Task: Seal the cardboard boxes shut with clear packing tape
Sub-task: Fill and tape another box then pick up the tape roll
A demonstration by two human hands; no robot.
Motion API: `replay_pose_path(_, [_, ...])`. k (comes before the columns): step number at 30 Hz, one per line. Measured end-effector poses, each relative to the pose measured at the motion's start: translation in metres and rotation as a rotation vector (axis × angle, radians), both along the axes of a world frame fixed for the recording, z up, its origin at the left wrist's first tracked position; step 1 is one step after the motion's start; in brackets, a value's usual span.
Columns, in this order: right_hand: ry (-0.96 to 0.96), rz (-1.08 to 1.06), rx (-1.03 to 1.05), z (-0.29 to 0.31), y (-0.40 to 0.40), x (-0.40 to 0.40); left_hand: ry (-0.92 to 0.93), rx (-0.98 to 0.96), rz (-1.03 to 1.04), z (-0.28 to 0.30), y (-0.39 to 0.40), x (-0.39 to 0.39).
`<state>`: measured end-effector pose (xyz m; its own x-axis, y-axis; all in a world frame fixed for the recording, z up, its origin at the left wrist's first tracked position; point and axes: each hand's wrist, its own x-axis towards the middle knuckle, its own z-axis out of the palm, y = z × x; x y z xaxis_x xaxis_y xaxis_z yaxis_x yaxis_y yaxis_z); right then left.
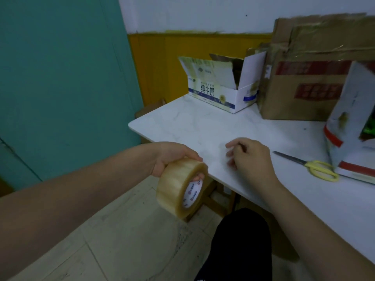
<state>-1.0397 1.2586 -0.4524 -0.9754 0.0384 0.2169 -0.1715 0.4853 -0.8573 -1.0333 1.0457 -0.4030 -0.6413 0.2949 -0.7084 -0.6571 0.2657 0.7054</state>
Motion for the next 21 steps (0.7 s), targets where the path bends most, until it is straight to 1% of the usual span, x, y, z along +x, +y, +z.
replay_pose_path(1, [-0.112,-0.028,-0.089,0.003,-0.003,0.012,0.024,-0.02,-0.03,0.009,0.006,0.004])
replay_pose_path(3, [-0.381,0.001,-0.196,0.014,-0.009,0.03,0.087,-0.07,-0.086,0.024,0.015,0.014])
replay_pose_path(5, [-0.653,0.14,-0.308,0.023,-0.015,0.036,0.19,-0.126,-0.119,0.033,0.021,0.024])
replay_pose_path(6, [-0.746,0.225,-0.389,0.026,-0.016,0.038,0.265,-0.161,-0.122,0.034,0.023,0.028])
replay_pose_path(7, [-0.787,0.281,-0.472,0.027,-0.017,0.037,0.354,-0.201,-0.115,0.034,0.024,0.032])
replay_pose_path(8, [-0.785,0.3,-0.55,0.028,-0.018,0.038,0.448,-0.248,-0.107,0.035,0.025,0.036])
replay_pose_path(10, [-0.715,0.264,-0.676,0.026,-0.017,0.038,0.59,-0.317,-0.112,0.035,0.026,0.043])
replay_pose_path(12, [-0.597,0.196,-0.758,0.029,-0.015,0.042,0.643,-0.31,-0.129,0.035,0.033,0.052])
replay_pose_path(14, [-0.455,0.112,-0.844,0.041,-0.009,0.052,0.615,-0.183,-0.133,0.034,0.047,0.062])
replay_pose_path(15, [-0.37,0.062,-0.864,0.049,-0.004,0.058,0.584,-0.107,-0.103,0.034,0.057,0.068])
replay_pose_path(16, [-0.272,0.009,-0.851,0.056,0.004,0.065,0.556,-0.043,-0.064,0.035,0.07,0.073])
replay_pose_path(18, [-0.056,-0.095,-0.77,0.068,0.025,0.082,0.54,0.017,-0.01,0.037,0.102,0.084])
replay_pose_path(21, [0.199,-0.19,-0.673,0.084,0.062,0.11,0.622,0.124,-0.039,0.047,0.15,0.102])
